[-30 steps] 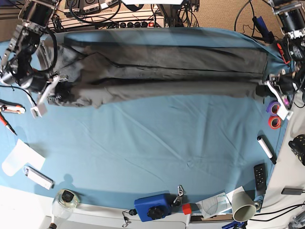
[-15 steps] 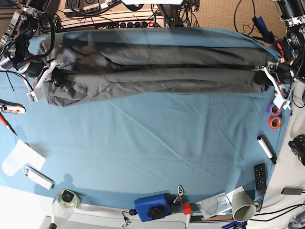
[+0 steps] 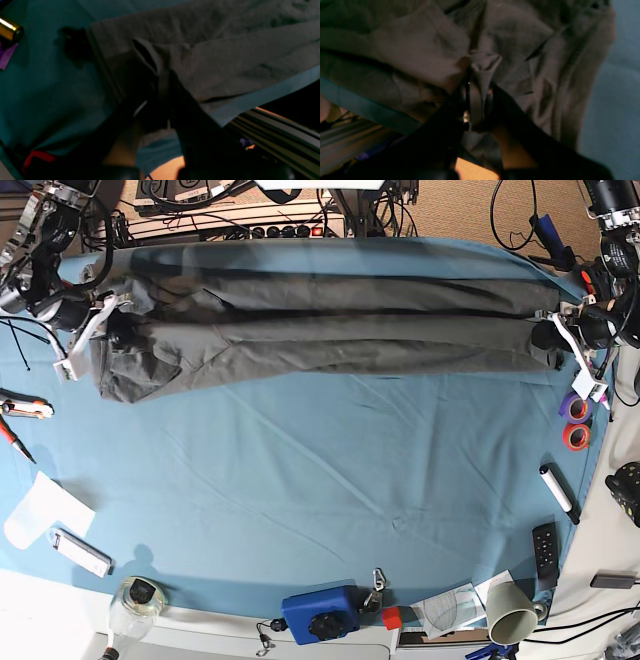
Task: Fold the T-shirt properly
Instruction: 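Lower the folded strip and adjust both grippers along its edge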
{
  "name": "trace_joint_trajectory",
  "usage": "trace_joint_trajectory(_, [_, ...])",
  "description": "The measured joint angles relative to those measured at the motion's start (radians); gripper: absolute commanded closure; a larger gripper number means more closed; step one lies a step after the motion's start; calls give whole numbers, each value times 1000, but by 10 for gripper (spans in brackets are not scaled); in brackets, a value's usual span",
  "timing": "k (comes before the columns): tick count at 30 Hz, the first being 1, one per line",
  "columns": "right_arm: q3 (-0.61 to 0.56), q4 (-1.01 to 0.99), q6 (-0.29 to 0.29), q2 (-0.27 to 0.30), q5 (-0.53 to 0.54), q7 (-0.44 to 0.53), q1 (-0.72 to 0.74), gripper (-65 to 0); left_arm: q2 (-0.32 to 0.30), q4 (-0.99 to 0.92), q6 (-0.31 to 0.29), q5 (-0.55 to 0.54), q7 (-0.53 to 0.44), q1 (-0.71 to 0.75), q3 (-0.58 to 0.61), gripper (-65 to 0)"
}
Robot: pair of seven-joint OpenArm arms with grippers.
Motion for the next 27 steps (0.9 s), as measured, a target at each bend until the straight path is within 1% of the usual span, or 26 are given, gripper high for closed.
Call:
trace_joint_trajectory(6, [56, 2, 0, -25, 10, 0, -10, 0, 3, 0, 0, 0, 0, 9, 0, 0])
trace_joint_trajectory(16, [59, 2, 0, -24, 6, 0, -30, 0, 6, 0, 0, 0, 0, 60, -1, 0])
trace_joint_trajectory(18, [58, 3, 0, -24, 7, 3, -48, 0, 6, 0, 0, 0, 0, 60, -1, 0])
trace_joint_trajectory(19, [59, 3, 0, -24, 7, 3, -63, 0, 6, 0, 0, 0, 0, 61, -1, -10])
trace_joint_trajectory(20, [59, 3, 0, -25, 6, 3, -79, -9, 5, 0, 0, 0, 0, 61, -1, -29])
trace_joint_trajectory(24, [59, 3, 0, -24, 11, 3, -130, -129, 5, 0, 0, 4, 0, 61, -1, -102])
trace_joint_trajectory(26, [59, 3, 0, -24, 26, 3, -149, -161, 5, 0, 0, 4, 0, 61, -1, -142])
trace_joint_trajectory(27, [59, 3, 0, -24, 26, 3, -154, -161, 5, 0, 0, 4, 0, 61, -1, -165])
